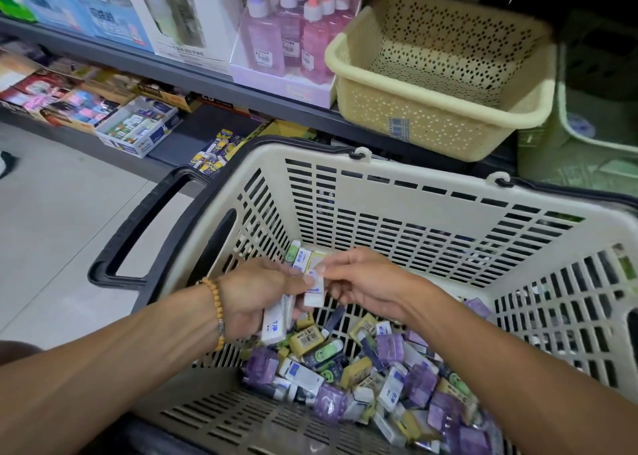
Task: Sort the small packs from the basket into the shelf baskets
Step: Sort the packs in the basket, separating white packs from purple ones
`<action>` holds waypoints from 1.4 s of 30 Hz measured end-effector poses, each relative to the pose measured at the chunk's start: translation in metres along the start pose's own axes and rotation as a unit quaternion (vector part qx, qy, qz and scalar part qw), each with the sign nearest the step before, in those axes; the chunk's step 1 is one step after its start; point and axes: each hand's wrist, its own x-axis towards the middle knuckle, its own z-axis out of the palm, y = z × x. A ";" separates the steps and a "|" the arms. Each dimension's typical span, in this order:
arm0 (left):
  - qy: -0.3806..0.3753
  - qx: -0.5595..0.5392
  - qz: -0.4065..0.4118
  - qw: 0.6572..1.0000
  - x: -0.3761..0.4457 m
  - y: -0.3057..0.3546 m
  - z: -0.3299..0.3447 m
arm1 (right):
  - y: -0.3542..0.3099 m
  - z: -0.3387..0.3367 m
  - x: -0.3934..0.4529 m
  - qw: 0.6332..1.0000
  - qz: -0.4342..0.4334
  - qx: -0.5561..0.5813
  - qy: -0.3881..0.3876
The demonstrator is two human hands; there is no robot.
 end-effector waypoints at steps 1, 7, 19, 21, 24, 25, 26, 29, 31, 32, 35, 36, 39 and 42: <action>0.001 -0.009 -0.012 1.000 0.000 -0.001 -0.001 | 0.003 -0.006 0.000 0.999 0.006 0.028 0.022; 0.022 -0.068 -0.031 0.997 -0.001 0.003 -0.003 | 0.027 -0.024 0.028 0.967 0.021 -0.033 0.251; 0.110 -0.117 0.077 0.984 0.013 0.007 0.006 | 0.010 -0.002 0.001 0.987 -0.018 -0.057 0.152; 0.121 -0.118 0.099 0.981 0.014 0.008 0.011 | 0.004 0.015 -0.016 0.996 -0.003 -0.062 0.063; 0.101 -0.155 0.112 0.976 0.011 0.010 0.018 | 0.004 0.036 -0.028 0.999 0.001 -0.053 -0.005; 0.088 -0.167 0.116 0.975 0.010 0.011 0.020 | 0.006 0.038 -0.030 1.000 0.000 -0.030 -0.002; 0.076 -0.169 0.119 0.975 0.009 0.012 0.020 | 0.007 0.037 -0.030 1.000 0.000 -0.002 0.006; 0.057 -0.053 0.105 0.991 0.007 0.010 0.015 | 0.007 0.021 -0.035 0.996 0.002 0.075 0.044; 0.036 0.040 0.083 0.995 0.003 0.008 0.011 | 0.007 0.002 -0.038 0.994 -0.002 0.084 0.069; 0.031 0.068 0.075 0.994 0.002 0.007 0.010 | 0.007 -0.007 -0.038 0.994 -0.002 0.071 0.080; 0.060 0.140 0.086 0.985 0.003 0.007 0.009 | 0.009 -0.032 -0.033 0.994 0.012 -0.012 0.106; 0.077 0.160 0.098 0.979 0.004 0.008 0.008 | 0.009 -0.038 -0.028 0.992 0.020 -0.055 0.116; 0.105 0.197 0.126 0.966 0.006 0.010 0.008 | 0.015 -0.050 -0.004 0.971 0.047 -0.158 0.175; 0.109 0.202 0.122 0.966 0.009 0.011 0.008 | 0.025 -0.046 0.020 0.964 0.057 -0.157 0.208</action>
